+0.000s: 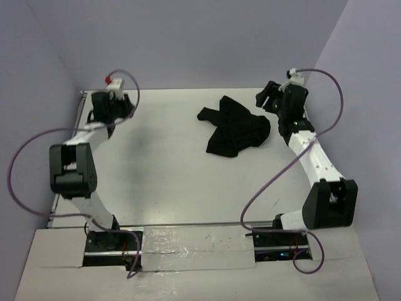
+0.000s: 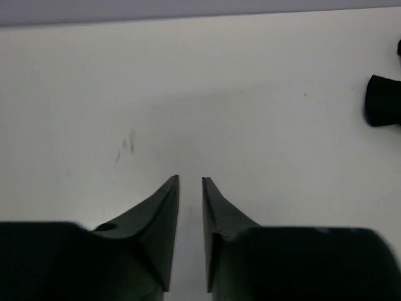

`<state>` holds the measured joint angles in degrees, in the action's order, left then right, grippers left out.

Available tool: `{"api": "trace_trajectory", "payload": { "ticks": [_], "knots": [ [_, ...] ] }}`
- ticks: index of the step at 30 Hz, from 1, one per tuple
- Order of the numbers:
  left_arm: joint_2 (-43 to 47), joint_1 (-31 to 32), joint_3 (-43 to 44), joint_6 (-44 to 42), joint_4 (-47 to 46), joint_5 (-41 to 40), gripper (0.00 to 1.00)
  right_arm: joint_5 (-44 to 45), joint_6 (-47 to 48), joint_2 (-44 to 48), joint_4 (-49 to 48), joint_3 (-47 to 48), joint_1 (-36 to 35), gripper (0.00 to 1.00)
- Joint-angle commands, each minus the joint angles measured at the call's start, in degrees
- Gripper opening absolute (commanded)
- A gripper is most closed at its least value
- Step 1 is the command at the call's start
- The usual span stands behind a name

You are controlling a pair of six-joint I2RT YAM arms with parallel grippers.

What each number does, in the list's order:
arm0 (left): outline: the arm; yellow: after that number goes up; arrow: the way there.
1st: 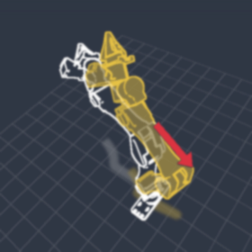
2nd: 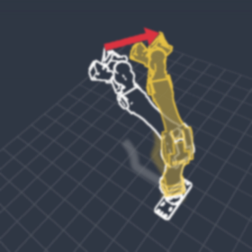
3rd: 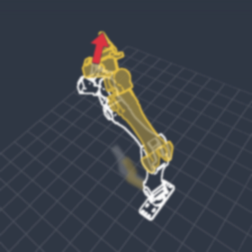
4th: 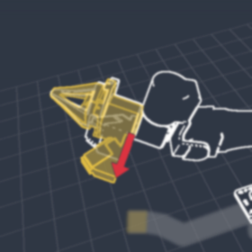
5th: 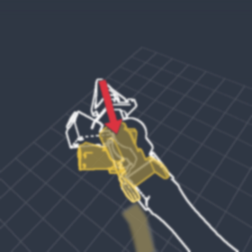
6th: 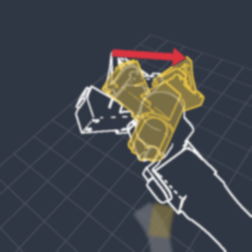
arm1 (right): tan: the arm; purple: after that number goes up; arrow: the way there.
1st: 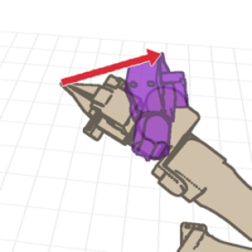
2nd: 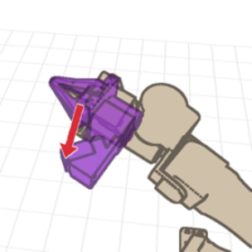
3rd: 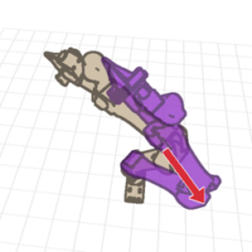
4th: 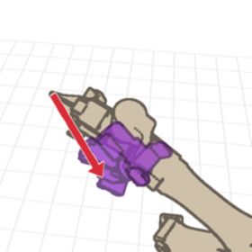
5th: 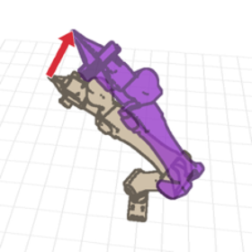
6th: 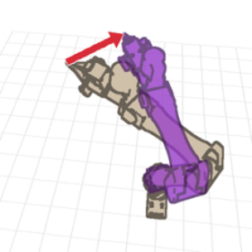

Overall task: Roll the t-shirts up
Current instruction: Flatten out the T-shirt at the center of the board.

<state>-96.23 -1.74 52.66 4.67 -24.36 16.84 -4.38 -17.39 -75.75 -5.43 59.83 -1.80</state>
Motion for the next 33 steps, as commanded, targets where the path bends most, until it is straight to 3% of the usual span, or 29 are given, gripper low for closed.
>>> {"api": "trace_trajectory", "payload": {
  "ticks": [1,4,6,8,15,19,23,29,33],
  "knots": [
    [-9.0,6.0,43.0,-6.7,41.3,9.8,0.37,0.1,-5.0,-8.4,20.8,8.6,-2.0,0.67],
    [-20.9,14.6,62.6,-13.1,53.4,5.2,0.50,2.6,-6.2,-13.5,24.7,14.5,-3.3,0.69],
    [-29.7,18.6,72.5,-11.6,55.8,5.5,0.58,4.3,-7.1,-16.9,27.5,18.0,-3.6,0.70],
    [-35.8,21.5,76.2,-7.9,54.2,7.9,0.61,4.3,-7.0,-18.5,29.1,19.6,-4.3,0.70],
    [-41.8,27.3,70.8,2.4,32.3,3.8,0.61,10.1,-3.0,-22.5,34.6,20.5,-13.4,0.70],
    [-49.0,27.4,77.1,7.1,33.7,-2.1,0.59,10.9,-6.9,-23.9,33.6,15.9,-14.8,0.68],
    [-49.6,27.8,73.5,6.9,32.4,-3.9,0.61,10.4,-8.2,-25.2,32.9,12.5,-15.7,0.68],
    [-52.4,28.3,78.6,4.1,36.0,0.0,0.64,9.3,-8.2,-30.0,31.1,13.8,-15.7,0.67],
    [-52.2,28.6,78.6,2.3,37.2,6.2,0.66,10.1,-8.1,-33.4,31.5,17.0,-15.6,0.59]
  ]
}}
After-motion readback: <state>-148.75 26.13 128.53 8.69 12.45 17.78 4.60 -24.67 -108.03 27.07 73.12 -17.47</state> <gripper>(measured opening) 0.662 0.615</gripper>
